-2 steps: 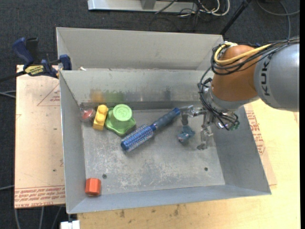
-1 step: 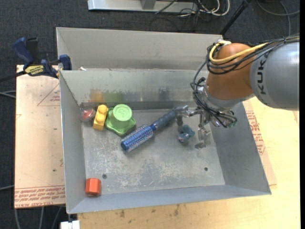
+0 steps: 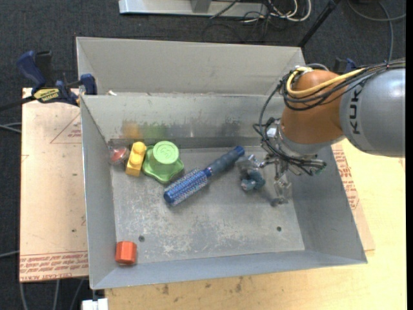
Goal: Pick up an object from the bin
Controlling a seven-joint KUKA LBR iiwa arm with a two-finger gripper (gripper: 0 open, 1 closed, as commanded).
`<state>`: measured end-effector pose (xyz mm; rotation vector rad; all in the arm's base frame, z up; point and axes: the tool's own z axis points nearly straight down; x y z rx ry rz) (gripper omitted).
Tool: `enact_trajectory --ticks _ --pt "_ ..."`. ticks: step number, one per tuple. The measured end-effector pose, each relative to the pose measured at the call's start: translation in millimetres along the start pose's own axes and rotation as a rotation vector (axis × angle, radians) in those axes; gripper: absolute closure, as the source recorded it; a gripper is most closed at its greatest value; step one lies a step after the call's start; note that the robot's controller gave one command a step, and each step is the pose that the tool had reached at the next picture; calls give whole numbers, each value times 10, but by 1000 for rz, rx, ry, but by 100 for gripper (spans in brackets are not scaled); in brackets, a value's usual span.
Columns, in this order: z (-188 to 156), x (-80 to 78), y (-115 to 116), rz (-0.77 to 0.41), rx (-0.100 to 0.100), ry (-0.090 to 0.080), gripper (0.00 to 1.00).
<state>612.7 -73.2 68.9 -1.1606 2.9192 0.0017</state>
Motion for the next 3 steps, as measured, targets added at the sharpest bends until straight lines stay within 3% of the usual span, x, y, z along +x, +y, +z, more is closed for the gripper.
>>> enact_trajectory --ticks 1,2,3 --pt "-16 -267 17 -84 3 -5 0" --pt "-17 -256 11 -82 2 -3 100" --pt "-1108 -280 -1 -79 9 -8 100"
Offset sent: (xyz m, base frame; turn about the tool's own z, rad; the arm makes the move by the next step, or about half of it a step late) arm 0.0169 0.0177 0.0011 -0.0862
